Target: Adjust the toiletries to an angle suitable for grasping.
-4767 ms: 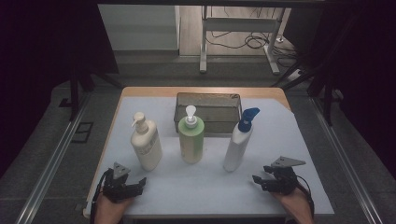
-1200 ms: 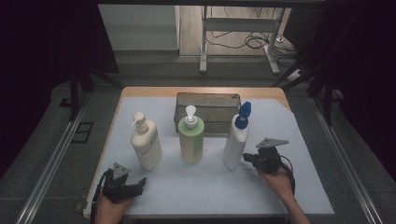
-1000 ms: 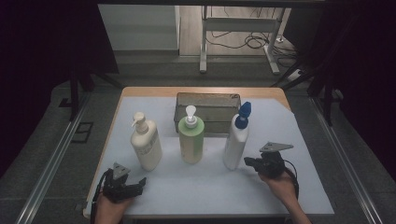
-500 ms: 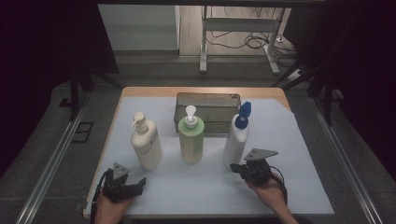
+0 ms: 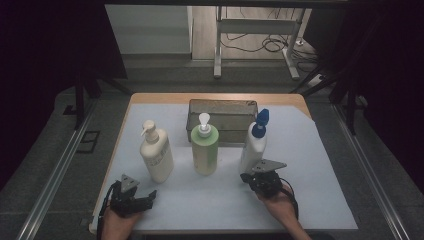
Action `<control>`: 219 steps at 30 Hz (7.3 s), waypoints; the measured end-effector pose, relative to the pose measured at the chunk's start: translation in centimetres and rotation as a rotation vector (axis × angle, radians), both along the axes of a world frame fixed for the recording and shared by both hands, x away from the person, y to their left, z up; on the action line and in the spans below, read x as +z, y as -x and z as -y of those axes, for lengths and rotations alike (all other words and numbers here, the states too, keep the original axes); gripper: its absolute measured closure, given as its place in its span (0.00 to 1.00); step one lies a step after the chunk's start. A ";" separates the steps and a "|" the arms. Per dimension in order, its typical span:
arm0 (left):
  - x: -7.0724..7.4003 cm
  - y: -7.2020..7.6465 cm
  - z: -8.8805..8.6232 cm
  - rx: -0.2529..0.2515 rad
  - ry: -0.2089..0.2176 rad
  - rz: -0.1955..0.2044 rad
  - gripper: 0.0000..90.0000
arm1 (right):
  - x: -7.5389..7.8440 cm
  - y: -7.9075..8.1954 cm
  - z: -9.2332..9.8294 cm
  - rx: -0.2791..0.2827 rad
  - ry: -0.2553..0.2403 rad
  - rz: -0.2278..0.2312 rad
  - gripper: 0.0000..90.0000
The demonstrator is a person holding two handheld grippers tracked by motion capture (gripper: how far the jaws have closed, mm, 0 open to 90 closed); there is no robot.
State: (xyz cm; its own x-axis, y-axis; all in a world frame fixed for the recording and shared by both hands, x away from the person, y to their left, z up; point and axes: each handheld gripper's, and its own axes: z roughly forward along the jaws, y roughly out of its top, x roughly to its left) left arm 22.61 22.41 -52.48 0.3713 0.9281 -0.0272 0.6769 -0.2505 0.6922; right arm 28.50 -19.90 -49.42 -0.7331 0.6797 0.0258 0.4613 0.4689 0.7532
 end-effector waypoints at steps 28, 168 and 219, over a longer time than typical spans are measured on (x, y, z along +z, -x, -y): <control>0.0 0.0 0.0 0.000 0.000 0.000 0.16 | 0.1 -0.6 4.7 -0.071 0.005 -0.015 1.00; 0.0 -0.1 -0.1 -0.008 -0.001 -0.003 0.15 | 16.8 -6.9 0.8 -0.107 -0.045 0.090 0.44; 0.0 -0.2 0.0 -0.021 -0.003 -0.006 0.12 | 18.3 -16.3 -6.2 -0.184 -0.053 0.151 0.45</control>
